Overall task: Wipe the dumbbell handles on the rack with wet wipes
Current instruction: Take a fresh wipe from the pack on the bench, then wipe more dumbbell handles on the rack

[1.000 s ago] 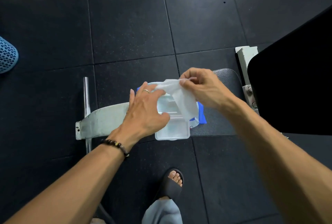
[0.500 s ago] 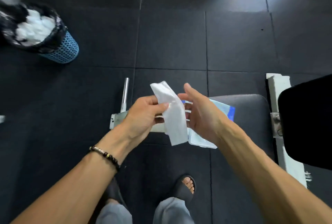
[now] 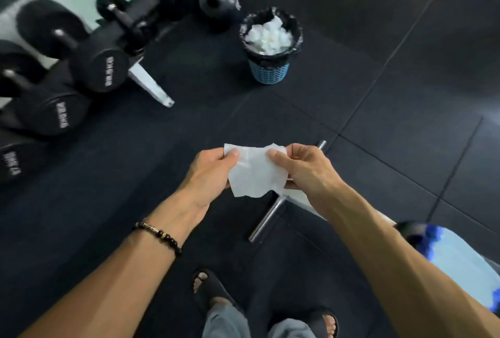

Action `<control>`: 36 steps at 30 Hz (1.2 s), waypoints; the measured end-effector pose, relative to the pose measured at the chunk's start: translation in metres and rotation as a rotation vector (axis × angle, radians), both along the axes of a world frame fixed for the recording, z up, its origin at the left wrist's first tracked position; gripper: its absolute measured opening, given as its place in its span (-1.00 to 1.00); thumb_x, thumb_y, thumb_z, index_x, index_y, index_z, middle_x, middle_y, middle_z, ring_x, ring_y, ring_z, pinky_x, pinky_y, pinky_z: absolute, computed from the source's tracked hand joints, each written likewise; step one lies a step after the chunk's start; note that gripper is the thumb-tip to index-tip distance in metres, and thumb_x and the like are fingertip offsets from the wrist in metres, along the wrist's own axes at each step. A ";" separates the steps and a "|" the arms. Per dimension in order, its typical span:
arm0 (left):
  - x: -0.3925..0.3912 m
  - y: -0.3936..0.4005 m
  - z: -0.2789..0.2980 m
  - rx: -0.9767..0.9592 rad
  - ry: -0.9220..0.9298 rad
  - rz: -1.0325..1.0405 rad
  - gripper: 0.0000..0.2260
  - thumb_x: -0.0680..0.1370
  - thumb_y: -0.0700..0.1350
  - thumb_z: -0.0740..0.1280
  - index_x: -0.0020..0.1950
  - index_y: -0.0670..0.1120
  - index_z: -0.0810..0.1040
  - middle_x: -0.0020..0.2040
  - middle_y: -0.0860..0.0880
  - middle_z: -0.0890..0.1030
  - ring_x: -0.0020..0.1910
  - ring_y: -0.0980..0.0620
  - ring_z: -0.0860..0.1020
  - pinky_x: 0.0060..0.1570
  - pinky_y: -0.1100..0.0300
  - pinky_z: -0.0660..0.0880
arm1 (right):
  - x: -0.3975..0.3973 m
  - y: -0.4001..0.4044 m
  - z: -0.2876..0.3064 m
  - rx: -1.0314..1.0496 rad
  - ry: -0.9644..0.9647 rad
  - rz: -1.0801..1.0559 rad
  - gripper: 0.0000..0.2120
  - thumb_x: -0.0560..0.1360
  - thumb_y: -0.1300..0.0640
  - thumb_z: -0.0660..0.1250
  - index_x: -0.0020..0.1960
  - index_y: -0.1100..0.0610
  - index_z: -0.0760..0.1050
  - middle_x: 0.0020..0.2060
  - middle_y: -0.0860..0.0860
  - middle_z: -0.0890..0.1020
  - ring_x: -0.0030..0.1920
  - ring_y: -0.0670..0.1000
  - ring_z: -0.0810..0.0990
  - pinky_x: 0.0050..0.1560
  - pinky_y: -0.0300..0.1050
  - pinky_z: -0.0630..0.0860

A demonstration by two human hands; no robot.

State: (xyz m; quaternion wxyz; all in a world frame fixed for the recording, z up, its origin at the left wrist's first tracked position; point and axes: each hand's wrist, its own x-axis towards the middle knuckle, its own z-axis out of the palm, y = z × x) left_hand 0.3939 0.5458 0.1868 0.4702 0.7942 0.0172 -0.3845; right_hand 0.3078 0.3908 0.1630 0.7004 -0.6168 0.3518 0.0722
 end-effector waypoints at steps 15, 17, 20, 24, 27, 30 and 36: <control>0.201 0.338 0.116 0.154 -0.345 0.203 -0.68 0.47 -0.26 0.45 0.12 0.11 0.62 -0.11 0.02 0.65 -0.19 0.15 0.63 -0.22 0.32 0.51 | 0.288 0.310 0.115 -0.461 -0.253 0.733 -0.81 0.44 0.23 0.40 0.04 0.06 0.63 -0.34 -0.14 0.54 -0.40 -0.19 0.49 -0.40 -0.39 0.37; 0.218 0.372 0.126 0.230 -0.449 0.228 -0.81 0.51 -0.19 0.42 0.00 0.11 0.64 -0.17 0.07 0.60 -0.25 0.15 0.57 -0.28 0.39 0.41 | 0.320 0.343 0.127 -0.505 -0.309 0.806 -0.96 0.44 0.19 0.42 -0.15 0.10 0.65 -0.41 -0.05 0.54 -0.44 -0.15 0.45 -0.40 -0.33 0.35; 0.251 0.417 0.139 0.288 -0.546 0.298 -0.93 0.53 -0.12 0.41 -0.10 0.05 0.64 -0.10 0.06 0.47 -0.18 0.16 0.51 -0.19 0.46 0.35 | 0.369 0.386 0.143 -0.528 -0.416 0.868 -0.86 0.44 0.18 0.43 -0.22 0.25 0.57 -0.20 0.04 0.56 -0.28 -0.07 0.49 -0.30 -0.34 0.35; 0.303 0.458 0.158 0.252 -0.509 0.378 -0.93 0.52 -0.11 0.41 -0.16 0.02 0.58 -0.17 0.02 0.62 -0.19 -0.04 0.59 -0.19 0.19 0.51 | 0.439 0.437 0.160 -0.509 -0.472 0.871 -0.86 0.45 0.10 0.43 -0.24 0.07 0.51 -0.37 -0.09 0.51 -0.41 -0.15 0.42 -0.41 -0.32 0.34; 0.347 0.478 0.169 0.175 -0.463 0.497 -0.97 0.54 -0.11 0.40 -0.10 -0.03 0.60 -0.22 0.01 0.68 -0.20 -0.07 0.66 -0.11 -0.05 0.63 | 0.496 0.472 0.170 -0.506 -0.555 0.879 -0.85 0.44 0.14 0.43 -0.25 0.03 0.48 -0.40 -0.11 0.52 -0.38 -0.11 0.45 -0.37 -0.24 0.37; 0.396 0.492 0.180 0.089 -0.420 0.706 -0.95 0.58 -0.19 0.36 0.00 -0.12 0.61 -0.14 -0.07 0.71 -0.23 0.00 0.70 -0.12 -0.01 0.66 | 0.552 0.498 0.185 -0.477 -0.619 0.981 -0.89 0.46 0.16 0.41 -0.19 -0.02 0.56 -0.29 -0.13 0.57 -0.29 -0.13 0.52 -0.26 -0.23 0.43; 0.478 0.526 0.204 -0.425 -0.153 1.067 -0.74 0.64 -0.02 0.26 0.11 -0.18 0.63 -0.02 -0.16 0.71 -0.04 -0.09 0.70 -0.02 0.08 0.62 | 0.626 0.539 0.202 -0.545 -0.791 1.154 -0.64 0.41 0.23 0.47 0.20 0.05 0.64 0.10 -0.09 0.53 0.11 -0.14 0.53 0.11 -0.52 0.35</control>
